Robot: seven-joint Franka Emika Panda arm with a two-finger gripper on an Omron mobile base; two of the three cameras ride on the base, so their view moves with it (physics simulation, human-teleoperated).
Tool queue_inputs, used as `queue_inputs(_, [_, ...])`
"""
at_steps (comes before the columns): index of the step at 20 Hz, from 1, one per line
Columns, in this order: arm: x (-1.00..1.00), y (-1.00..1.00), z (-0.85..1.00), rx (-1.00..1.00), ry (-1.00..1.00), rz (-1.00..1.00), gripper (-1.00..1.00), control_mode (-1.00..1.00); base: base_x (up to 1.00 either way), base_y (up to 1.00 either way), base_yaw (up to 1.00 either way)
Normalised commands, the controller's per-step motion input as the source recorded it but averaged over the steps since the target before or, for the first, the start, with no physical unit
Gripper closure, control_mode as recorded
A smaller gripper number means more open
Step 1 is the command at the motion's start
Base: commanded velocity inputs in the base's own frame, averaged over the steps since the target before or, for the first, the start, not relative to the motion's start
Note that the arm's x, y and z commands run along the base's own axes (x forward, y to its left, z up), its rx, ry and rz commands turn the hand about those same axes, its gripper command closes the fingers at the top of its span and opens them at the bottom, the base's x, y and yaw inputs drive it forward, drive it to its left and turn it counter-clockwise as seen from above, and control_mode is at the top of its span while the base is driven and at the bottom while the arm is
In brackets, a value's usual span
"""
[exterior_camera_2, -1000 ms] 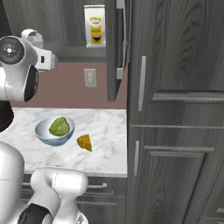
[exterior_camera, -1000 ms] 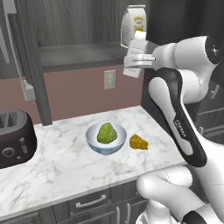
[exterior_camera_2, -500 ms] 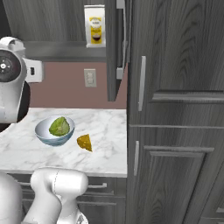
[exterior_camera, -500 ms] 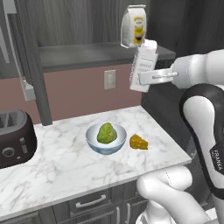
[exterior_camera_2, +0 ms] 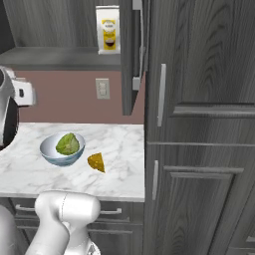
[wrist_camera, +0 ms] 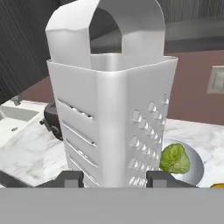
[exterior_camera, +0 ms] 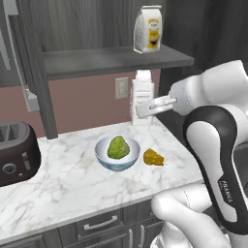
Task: Pick the cheese from the fridge and the cheese grater from the cabinet and place them next to the salad bowl.
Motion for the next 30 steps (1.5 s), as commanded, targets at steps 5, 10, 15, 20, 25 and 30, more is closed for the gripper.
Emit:
queue_inputs(5, [0.00, 0.31, -0.51, -0.11, 0.17, 0.00, 1.00, -1.00, 0.00, 0.00, 0.00])
queue_inputs(10, [0.00, 0.30, -0.42, -0.07, 0.14, 0.05, 1.00, -1.00, 0.00, 0.00, 0.00])
queue_inputs(15, [0.00, 0.29, -0.47, -0.03, 0.11, 0.04, 1.00, -1.00, 0.00, 0.00, 0.00])
queue_inputs(20, [0.00, 0.29, -0.50, -0.02, 0.04, 0.00, 1.00, -1.00, 0.00, 0.00, 0.00])
queue_inputs(25, [0.00, 0.19, -0.56, -0.04, 0.01, 0.00, 1.00, -1.00, 0.00, 0.00, 0.00])
queue_inputs(30, [0.02, 0.08, -0.53, -0.07, 0.00, -0.02, 1.00, -1.00, 0.00, 0.00, 0.00])
